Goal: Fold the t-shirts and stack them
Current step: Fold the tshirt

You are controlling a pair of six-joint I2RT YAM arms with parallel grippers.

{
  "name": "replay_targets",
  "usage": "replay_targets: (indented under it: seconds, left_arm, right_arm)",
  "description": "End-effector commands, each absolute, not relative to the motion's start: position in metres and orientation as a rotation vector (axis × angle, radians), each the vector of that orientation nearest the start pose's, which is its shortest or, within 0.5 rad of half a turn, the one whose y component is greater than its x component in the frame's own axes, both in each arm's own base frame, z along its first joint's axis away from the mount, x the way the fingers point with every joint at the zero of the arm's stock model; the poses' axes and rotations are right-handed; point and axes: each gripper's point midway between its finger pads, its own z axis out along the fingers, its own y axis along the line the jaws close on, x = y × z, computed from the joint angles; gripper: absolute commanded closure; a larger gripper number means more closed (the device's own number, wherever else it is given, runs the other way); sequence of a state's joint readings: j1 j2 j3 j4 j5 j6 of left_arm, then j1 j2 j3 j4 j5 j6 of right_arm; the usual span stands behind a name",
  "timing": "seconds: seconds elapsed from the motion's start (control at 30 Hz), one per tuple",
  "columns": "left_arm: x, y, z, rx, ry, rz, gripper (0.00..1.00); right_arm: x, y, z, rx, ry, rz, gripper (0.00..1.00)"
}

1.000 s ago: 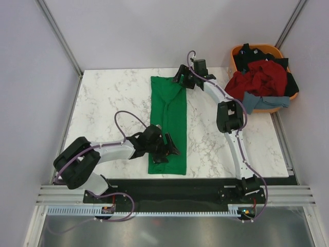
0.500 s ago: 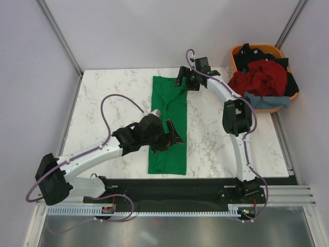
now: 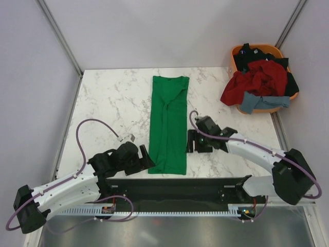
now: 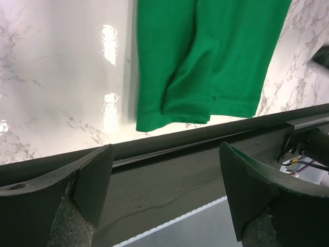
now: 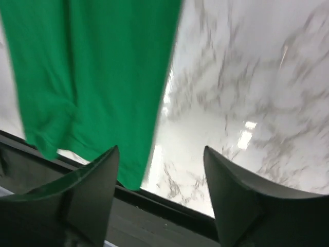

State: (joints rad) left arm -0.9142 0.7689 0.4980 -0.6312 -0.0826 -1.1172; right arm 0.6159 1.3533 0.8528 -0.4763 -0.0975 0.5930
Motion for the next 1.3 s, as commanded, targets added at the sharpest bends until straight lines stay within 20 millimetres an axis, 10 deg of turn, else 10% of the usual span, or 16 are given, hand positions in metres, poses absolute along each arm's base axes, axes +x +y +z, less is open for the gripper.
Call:
replay_targets:
  seconds: [0.0,0.2,0.53,0.8,1.13,1.27]
  left_arm:
    - [0.122,-0.182,0.078,-0.407,2.542,-0.744,0.11]
    - [0.114,-0.176,0.052,-0.473,2.58,-0.727,0.16]
    - [0.112,-0.181,0.028,-0.473,2.61,-0.733,0.23]
    - [0.107,-0.189,0.006,-0.456,2.658,-0.755,0.34]
    - [0.113,-0.187,-0.005,-0.468,2.658,-0.696,0.98]
    - [0.107,-0.191,-0.001,-0.447,2.68,-0.732,0.98]
  right_arm:
    - [0.185,0.21,0.05,0.131,2.684,0.582,0.29]
    - [0.131,0.243,0.03,0.083,2.687,0.674,0.37]
    - [0.116,0.257,0.009,0.026,2.718,0.619,0.52]
    - [0.11,0.248,-0.004,0.024,2.737,0.59,0.86]
    - [0.101,0.239,-0.016,-0.01,2.771,0.574,1.0]
    - [0.094,0.235,-0.015,-0.014,2.794,0.583,1.0]
